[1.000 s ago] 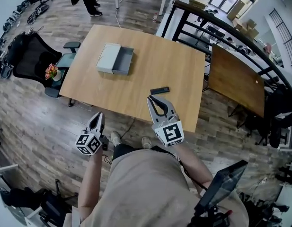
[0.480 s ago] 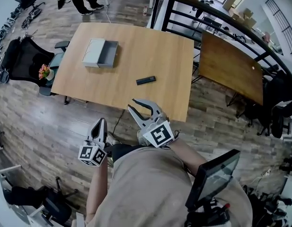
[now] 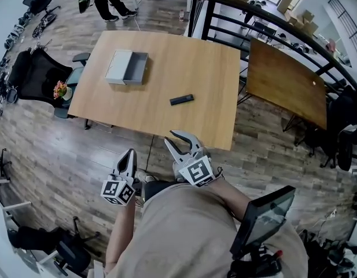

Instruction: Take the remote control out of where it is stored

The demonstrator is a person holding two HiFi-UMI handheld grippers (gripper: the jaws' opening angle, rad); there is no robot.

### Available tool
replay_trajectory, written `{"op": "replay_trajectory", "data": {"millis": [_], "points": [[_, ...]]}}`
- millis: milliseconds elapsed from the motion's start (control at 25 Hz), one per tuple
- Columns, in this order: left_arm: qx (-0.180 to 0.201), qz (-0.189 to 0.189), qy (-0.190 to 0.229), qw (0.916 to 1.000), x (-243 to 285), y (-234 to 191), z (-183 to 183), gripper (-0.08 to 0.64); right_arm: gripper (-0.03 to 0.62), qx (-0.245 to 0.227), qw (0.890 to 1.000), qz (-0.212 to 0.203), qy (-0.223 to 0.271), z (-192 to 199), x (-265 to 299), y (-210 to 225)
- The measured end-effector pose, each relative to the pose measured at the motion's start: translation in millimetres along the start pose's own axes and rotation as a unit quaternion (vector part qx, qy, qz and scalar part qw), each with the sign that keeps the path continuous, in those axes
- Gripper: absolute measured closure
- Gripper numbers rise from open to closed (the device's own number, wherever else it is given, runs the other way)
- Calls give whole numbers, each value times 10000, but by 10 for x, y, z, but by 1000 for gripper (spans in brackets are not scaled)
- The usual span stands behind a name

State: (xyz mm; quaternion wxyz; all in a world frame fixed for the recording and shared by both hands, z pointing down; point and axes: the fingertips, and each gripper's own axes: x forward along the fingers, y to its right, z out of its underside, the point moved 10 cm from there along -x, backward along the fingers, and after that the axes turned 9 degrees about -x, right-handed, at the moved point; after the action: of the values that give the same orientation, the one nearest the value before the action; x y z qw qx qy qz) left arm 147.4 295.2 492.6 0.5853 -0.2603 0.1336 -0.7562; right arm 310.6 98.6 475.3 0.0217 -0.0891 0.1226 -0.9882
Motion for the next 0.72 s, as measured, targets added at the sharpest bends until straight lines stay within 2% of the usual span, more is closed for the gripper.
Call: {"op": "replay_trajectory", "data": {"millis": [160, 400, 560, 720], "points": [[-37, -29, -49, 10000, 15, -7, 24, 566, 522, 227, 9995, 80, -183, 77, -24, 68], [-113, -51, -78, 9999, 18, -55, 51, 566, 523, -124, 9966, 164, -797, 132, -10, 113], [-154, -49, -109, 9998, 31, -83, 60, 566, 525, -60, 9962, 201, -851, 147, 14, 140], [-204, -42, -144, 9997, 61, -95, 49, 566, 525, 290, 9970, 117, -714, 159, 47, 167]]}}
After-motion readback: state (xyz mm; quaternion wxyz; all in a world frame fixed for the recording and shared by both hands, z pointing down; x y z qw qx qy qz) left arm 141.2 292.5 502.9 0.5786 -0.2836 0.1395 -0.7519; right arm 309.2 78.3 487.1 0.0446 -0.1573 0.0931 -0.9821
